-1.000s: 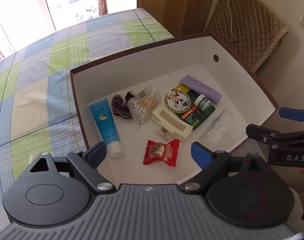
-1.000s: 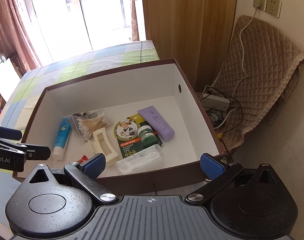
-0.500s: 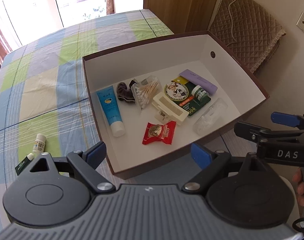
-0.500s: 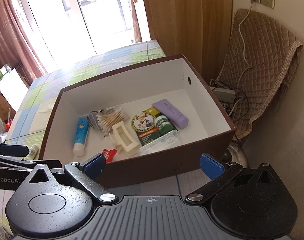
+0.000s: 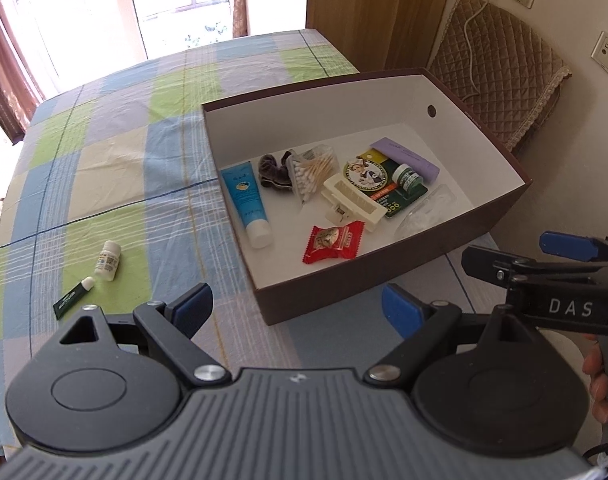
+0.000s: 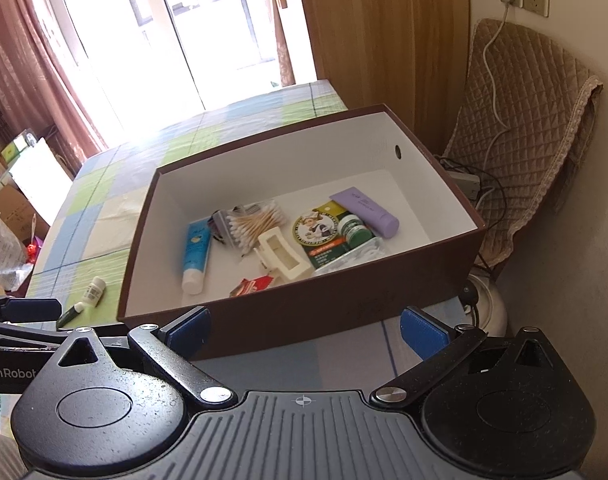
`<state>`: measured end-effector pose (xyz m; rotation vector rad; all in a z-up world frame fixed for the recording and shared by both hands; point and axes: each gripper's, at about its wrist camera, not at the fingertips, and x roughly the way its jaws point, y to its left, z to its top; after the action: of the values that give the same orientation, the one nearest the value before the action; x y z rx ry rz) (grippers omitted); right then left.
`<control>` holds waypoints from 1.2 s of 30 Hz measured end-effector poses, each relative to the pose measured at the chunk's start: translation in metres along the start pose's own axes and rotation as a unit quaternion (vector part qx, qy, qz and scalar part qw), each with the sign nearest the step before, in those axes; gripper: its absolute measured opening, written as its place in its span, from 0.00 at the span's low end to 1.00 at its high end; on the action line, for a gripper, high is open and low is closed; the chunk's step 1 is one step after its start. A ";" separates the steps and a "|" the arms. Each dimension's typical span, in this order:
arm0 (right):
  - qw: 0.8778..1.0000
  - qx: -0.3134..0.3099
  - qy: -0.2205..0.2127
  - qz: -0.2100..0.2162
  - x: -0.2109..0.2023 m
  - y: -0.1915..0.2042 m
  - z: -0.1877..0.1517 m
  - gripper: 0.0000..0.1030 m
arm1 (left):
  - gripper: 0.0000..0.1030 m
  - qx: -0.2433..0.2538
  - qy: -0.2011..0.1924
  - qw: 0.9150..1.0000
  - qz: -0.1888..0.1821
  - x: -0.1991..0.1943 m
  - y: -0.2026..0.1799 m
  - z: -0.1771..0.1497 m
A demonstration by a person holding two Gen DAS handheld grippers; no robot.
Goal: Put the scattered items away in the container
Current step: 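Withdraw both open tools from the box toward the green tube and pill bottle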
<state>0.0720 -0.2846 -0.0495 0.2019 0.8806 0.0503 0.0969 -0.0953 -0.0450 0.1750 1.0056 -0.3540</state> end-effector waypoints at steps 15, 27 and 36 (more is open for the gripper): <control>0.999 -0.040 0.004 0.031 -0.017 0.051 -0.031 1.00 | 0.87 -0.033 -0.010 0.999 0.033 -0.037 0.043 -0.052; 0.996 -0.066 0.020 0.056 -0.010 0.086 -0.048 1.00 | 0.88 -0.067 -0.004 0.996 0.054 -0.048 0.079 -0.087; 0.992 -0.093 0.042 0.074 0.006 0.108 -0.057 1.00 | 0.88 -0.086 0.010 0.994 0.065 -0.040 0.101 -0.100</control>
<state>0.0360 -0.1695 -0.0687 0.0919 0.9376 0.2801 0.0350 0.0377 -0.0655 0.0868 1.0331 -0.1466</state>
